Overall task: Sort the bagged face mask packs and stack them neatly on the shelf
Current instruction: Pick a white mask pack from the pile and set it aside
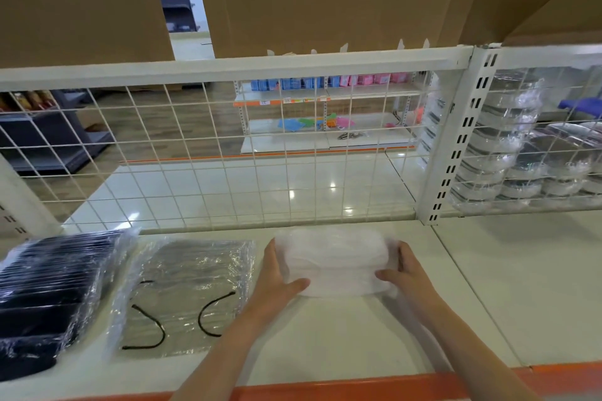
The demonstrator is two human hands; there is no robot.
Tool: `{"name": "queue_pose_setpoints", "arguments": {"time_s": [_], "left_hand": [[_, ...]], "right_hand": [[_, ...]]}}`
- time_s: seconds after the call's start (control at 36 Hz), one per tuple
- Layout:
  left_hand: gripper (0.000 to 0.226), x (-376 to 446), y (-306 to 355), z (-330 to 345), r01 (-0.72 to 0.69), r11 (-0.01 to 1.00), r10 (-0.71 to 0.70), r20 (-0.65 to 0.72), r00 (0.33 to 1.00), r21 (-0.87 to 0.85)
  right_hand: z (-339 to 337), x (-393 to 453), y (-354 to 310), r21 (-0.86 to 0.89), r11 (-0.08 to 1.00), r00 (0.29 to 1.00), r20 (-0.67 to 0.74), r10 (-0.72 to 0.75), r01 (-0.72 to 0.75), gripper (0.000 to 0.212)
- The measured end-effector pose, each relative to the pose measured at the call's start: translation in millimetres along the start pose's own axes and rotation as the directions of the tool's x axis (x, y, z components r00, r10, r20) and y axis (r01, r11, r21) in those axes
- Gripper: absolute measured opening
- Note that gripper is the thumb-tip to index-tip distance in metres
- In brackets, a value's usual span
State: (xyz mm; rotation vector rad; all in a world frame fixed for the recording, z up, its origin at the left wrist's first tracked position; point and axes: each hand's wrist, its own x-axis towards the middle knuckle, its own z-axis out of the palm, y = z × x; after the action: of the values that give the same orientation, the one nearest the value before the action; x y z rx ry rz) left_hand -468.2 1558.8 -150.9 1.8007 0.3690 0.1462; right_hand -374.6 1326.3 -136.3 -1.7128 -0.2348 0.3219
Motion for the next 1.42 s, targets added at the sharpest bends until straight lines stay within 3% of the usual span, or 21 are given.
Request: {"name": "queue_pose_setpoints", "arguments": {"time_s": [0.08,0.19,0.25,0.39,0.47,0.64,0.72,0.83,1.0,1.11,1.22,1.42], "left_hand": [[0.104,3,1,1,0.0,0.998,0.001,-0.001,1.0,0.056],[0.096,5,4,3,-0.011,1.0,0.011,0.011,1.0,0.029],[0.092,8,3,3,-0.012,0.994,0.013,-0.007,1.0,0.105],[0.089,10,3,3,0.024,0.962,-0.024,-0.005,1.0,0.271],[0.089,11,6,3,0.062,0.934,-0.074,0.02,0.997,0.352],[0.087,16,19,3,0.122,0.721,-0.221,0.06,0.974,0.682],[0.076,20,29,3,0.103,0.567,-0.225,0.033,0.974,0.817],[0.054,25,40,4,0.064,0.338,-0.223,0.014,0.975,0.939],[0.055,26,46,10,0.025,0.159,-0.188,0.005,0.982,0.987],[0.069,22,50,14,0.021,0.109,-0.149,-0.004,0.989,0.994],[0.073,20,48,17,0.036,0.096,-0.109,-0.026,0.994,0.995],[0.064,11,45,20,0.059,0.123,-0.056,-0.052,0.997,0.991]], "right_hand": [[2,6,2,-0.035,0.999,1.0,-0.019,0.018,-0.019,0.039],[1,13,-1,-0.096,0.994,0.999,-0.023,0.047,-0.049,0.041],[0,17,-3,-0.114,0.991,0.998,-0.024,0.062,-0.064,0.039],[-3,22,-5,-0.127,0.986,0.994,0.01,0.109,-0.107,0.053],[-5,24,-4,-0.221,0.968,0.991,0.042,0.128,-0.116,0.062],[-11,28,-5,-0.379,0.919,0.984,0.086,0.155,-0.111,0.064],[-11,34,-10,-0.561,0.824,0.982,0.096,0.161,-0.08,0.063],[-8,42,-13,-0.823,0.565,0.977,0.07,0.203,-0.059,0.043],[1,37,-11,-0.955,0.293,0.984,0.004,0.176,-0.048,0.067],[8,30,-11,-0.976,0.216,0.998,-0.005,0.069,-0.02,0.085],[12,23,-12,-0.993,0.089,0.997,0.079,-0.026,0.081,0.074],[13,19,-6,-0.983,0.028,0.982,0.181,-0.056,0.183,0.068]]}}
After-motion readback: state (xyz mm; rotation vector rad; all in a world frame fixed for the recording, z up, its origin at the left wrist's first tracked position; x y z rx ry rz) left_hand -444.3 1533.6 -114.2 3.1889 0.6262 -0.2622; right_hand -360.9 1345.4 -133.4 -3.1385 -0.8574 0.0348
